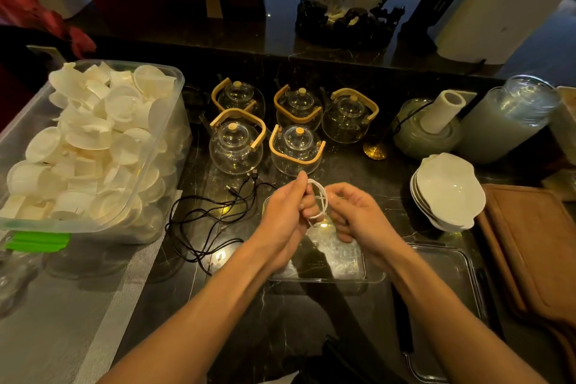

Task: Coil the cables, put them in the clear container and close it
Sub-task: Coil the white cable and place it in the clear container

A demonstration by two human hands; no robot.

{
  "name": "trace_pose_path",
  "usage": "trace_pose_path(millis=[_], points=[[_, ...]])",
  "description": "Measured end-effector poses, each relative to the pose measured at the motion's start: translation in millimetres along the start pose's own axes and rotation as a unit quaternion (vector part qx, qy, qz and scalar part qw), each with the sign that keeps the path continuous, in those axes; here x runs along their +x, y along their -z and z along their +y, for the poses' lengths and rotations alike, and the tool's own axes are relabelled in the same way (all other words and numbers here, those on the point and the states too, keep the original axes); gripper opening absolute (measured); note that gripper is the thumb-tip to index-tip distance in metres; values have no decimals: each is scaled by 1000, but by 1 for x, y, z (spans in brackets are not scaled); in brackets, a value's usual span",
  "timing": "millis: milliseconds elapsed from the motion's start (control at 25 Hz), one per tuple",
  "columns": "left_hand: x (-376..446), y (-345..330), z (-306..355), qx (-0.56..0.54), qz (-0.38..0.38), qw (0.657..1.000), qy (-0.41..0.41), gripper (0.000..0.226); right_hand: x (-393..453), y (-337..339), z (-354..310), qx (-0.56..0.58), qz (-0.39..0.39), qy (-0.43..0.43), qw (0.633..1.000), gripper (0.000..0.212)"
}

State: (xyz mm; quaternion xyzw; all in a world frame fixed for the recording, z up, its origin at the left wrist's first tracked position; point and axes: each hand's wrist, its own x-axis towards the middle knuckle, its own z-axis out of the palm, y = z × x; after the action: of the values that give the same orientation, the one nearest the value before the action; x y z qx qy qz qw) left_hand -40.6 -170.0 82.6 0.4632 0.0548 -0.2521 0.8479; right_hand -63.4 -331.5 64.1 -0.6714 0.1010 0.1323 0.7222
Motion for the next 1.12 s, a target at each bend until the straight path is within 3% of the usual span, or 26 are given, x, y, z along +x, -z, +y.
trace_pose_path(millis=[240, 320, 480, 640, 720, 840, 920, 1120], points=[[1, -3, -7, 47, 105, 993, 4, 34, -15, -25, 20, 69, -7, -40, 997, 20], [1, -2, -10, 111, 126, 986, -10, 35, -16, -26, 18, 109, -14, -62, 992, 21], [3, 6, -16, 280, 202, 936, -76, 41, -19, -29, 10, 163, -52, -75, 982, 18], [-3, 14, -21, 349, 203, 904, -140, 38, -21, -30, 7, 185, -90, -78, 975, 17], [-4, 16, -19, 372, 198, 894, -154, 36, -22, -29, 8, 137, -91, -58, 985, 18], [-4, 17, -15, 339, 171, 914, -147, 33, -17, -23, 7, -54, 11, 15, 998, 15], [-3, 14, -14, 328, 150, 921, -145, 31, -12, -19, 7, -111, 65, 52, 990, 13], [-1, 8, -20, 360, 173, 904, -155, 31, -9, -25, 4, 82, 15, 10, 997, 18]])
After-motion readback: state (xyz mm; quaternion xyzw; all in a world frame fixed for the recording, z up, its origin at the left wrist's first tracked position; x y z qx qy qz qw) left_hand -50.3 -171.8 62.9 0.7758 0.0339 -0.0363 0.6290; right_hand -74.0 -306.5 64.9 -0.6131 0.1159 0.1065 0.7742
